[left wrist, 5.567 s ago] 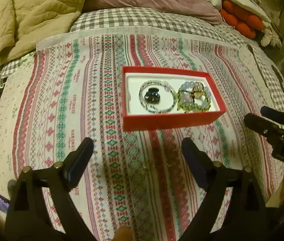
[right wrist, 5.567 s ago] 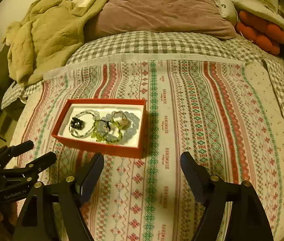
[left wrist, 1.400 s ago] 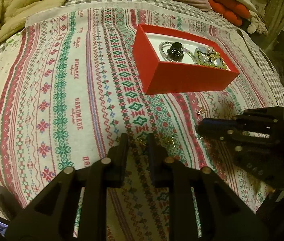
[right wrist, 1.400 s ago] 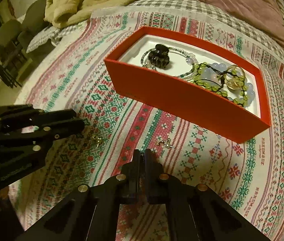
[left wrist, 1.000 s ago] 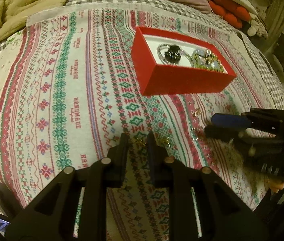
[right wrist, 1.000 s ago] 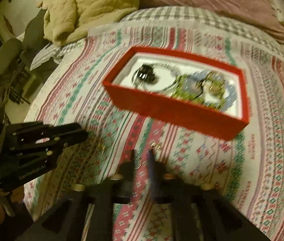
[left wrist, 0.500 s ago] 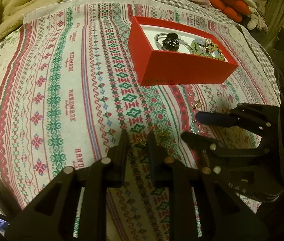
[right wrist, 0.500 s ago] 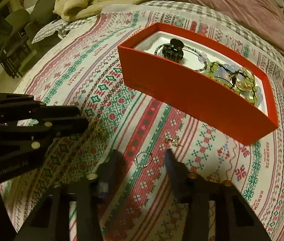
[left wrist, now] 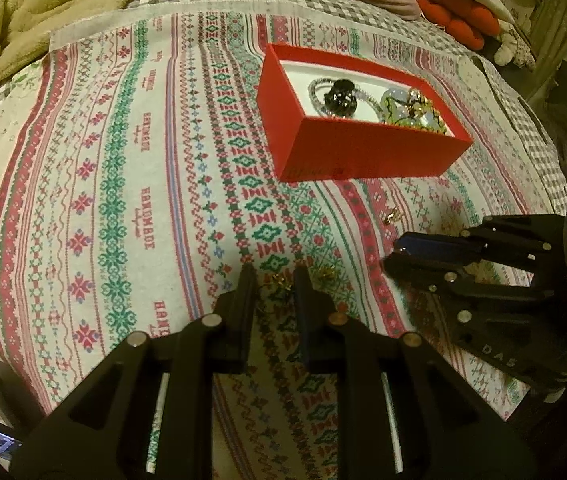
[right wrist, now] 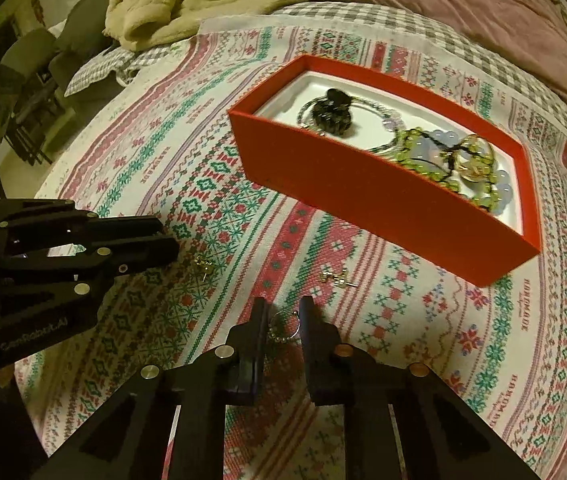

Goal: Organize jewelry
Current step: 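Carry both earrings into the red box and open both tools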

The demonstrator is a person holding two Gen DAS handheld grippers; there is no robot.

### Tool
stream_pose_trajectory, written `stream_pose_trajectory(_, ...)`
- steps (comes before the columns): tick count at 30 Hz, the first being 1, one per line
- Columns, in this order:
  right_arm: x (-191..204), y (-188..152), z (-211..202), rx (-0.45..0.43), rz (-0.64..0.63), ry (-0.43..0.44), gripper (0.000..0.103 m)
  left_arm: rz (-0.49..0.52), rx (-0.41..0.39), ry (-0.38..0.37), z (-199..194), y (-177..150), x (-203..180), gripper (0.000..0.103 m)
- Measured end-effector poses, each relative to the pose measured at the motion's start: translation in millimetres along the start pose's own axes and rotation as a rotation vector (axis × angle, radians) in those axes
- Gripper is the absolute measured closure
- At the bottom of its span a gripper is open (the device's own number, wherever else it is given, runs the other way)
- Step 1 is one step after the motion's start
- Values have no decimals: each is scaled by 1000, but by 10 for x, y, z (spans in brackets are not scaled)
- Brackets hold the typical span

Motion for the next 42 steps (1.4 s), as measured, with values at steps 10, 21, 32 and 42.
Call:
stream_pose_trajectory(10,-181,234,-316,-71,63,-2,87,17,-71,8,-133,259,-118,82)
stream_pose_trajectory(21,-661,561,-559,-160,173,-75,87,48,-164,40,-113,711,-360,82)
stream_pose_trajectory(32,-1012,668,-452,-165,259,-102,87,25,-202,44,158,1048,-550,82)
stream_pose_trajectory(42,-1072,678,-340,-150,265,-103,86,45,-188,74,362,1095,-567,82)
Point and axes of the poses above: each gripper's, at about its wrist camera, not at the fingertips, and z roughly the way its jaws point, x to its left, y to its top, the point moved 5 cm from there along z, roughly the way its jaws point, and after that the axes turned 9 degrees about -x, right-handed, at the moved point
